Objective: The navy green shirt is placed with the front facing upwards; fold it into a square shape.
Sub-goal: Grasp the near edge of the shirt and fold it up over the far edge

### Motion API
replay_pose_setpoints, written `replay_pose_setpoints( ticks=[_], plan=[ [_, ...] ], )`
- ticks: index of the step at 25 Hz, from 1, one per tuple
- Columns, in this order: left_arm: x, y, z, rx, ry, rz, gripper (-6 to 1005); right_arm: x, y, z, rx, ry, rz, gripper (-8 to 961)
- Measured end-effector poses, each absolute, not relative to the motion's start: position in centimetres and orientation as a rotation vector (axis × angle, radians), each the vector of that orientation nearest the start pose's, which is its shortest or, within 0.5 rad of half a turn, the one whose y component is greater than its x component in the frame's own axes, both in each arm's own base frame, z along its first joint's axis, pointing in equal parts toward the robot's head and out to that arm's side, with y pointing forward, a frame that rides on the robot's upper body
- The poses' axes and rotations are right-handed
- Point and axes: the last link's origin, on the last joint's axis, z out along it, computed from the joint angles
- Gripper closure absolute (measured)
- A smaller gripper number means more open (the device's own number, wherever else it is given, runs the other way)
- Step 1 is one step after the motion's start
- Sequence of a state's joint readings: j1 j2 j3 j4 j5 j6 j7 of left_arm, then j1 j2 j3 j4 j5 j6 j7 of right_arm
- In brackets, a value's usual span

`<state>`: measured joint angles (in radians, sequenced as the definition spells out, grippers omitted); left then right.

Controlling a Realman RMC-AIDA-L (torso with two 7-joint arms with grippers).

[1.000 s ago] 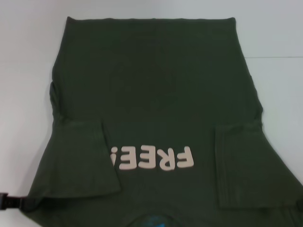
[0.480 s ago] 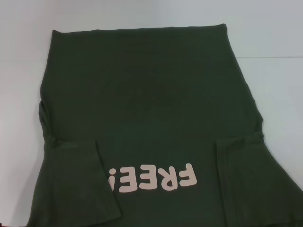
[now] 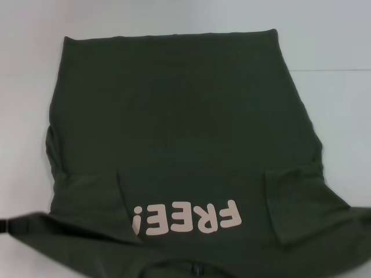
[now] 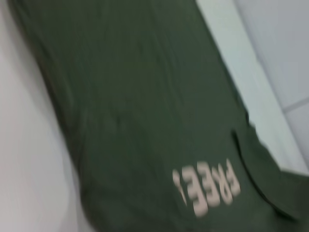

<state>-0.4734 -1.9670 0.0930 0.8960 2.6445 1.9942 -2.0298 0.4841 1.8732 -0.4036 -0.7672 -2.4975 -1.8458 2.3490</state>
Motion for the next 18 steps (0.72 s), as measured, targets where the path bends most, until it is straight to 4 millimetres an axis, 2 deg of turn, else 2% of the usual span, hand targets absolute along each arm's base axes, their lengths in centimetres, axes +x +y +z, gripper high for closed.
replay_pose_setpoints(
  ticks=[2, 5, 14, 18],
  plan=[
    [-34.4, 25.4, 10.8, -2.331, -1.752, -0.506, 946, 34.3, 29.0, 11.3, -2.163, 2.013, 0.396, 895],
    [-34.0, 26.9, 10.9, -2.286, -1.677, -0.642, 946, 34.0, 30.1, 11.5, -2.128, 1.996, 0.483, 891],
    [-34.0, 29.9, 11.2, -2.114, -1.563, -0.864, 946, 32.9, 34.2, 11.0, -2.038, 1.9, 0.69, 880],
    [-33.8, 31.3, 10.4, -2.051, -1.534, -0.918, 946, 32.0, 35.7, 10.2, -2.026, 1.856, 0.724, 875]
  ],
)
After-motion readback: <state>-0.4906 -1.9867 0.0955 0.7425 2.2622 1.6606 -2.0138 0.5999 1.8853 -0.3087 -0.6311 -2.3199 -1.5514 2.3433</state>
